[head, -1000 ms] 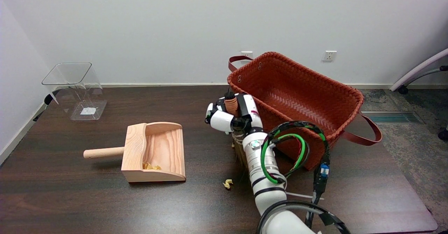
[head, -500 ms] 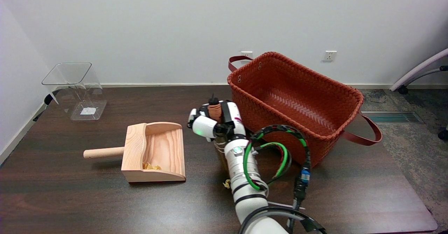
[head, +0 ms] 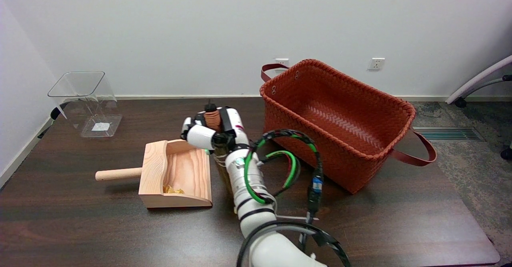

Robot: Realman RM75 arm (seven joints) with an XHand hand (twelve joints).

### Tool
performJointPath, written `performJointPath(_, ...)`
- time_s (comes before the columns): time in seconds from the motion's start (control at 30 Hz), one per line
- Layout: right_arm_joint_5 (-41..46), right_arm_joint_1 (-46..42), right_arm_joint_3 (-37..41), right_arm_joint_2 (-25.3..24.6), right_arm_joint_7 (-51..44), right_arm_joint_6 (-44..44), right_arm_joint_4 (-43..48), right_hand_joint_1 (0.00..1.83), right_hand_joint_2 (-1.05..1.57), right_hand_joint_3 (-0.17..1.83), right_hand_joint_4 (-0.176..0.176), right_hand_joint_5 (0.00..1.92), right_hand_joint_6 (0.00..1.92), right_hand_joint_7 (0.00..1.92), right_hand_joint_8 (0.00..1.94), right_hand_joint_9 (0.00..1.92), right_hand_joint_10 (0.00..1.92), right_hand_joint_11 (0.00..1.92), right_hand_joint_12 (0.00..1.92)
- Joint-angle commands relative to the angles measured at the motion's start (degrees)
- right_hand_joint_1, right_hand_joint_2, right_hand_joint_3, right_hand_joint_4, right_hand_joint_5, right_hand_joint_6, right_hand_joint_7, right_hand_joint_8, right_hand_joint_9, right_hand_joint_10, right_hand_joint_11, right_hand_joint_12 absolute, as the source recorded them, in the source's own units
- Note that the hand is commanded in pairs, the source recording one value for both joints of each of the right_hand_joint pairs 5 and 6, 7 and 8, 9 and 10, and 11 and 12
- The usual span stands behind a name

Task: Sweep the paper balls into the dustpan.

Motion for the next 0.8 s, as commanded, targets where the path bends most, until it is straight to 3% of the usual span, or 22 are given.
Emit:
performJointPath(0.03,4.78,11.98,-3.17,-4.28,9.24,-4.03,15.05,1.05,0.85,1.15,0.000,1.92,1.92,1.92,1.92,1.92,1.92,1.92,1.92)
performJointPath(0.5,4.62,17.77,-3.33,-4.64,22.52,-9.32,23.31,1.05,0.85,1.15,0.000,1.92,1.92,1.92,1.92,1.92,1.92,1.92,1.92)
performJointPath(0.8,3.87,19.29,-3.51,-4.05,23.48,-10.38,24.30,1.05,0.84,1.16,0.000,1.92,1.92,1.92,1.92,1.92,1.92,1.92,1.92)
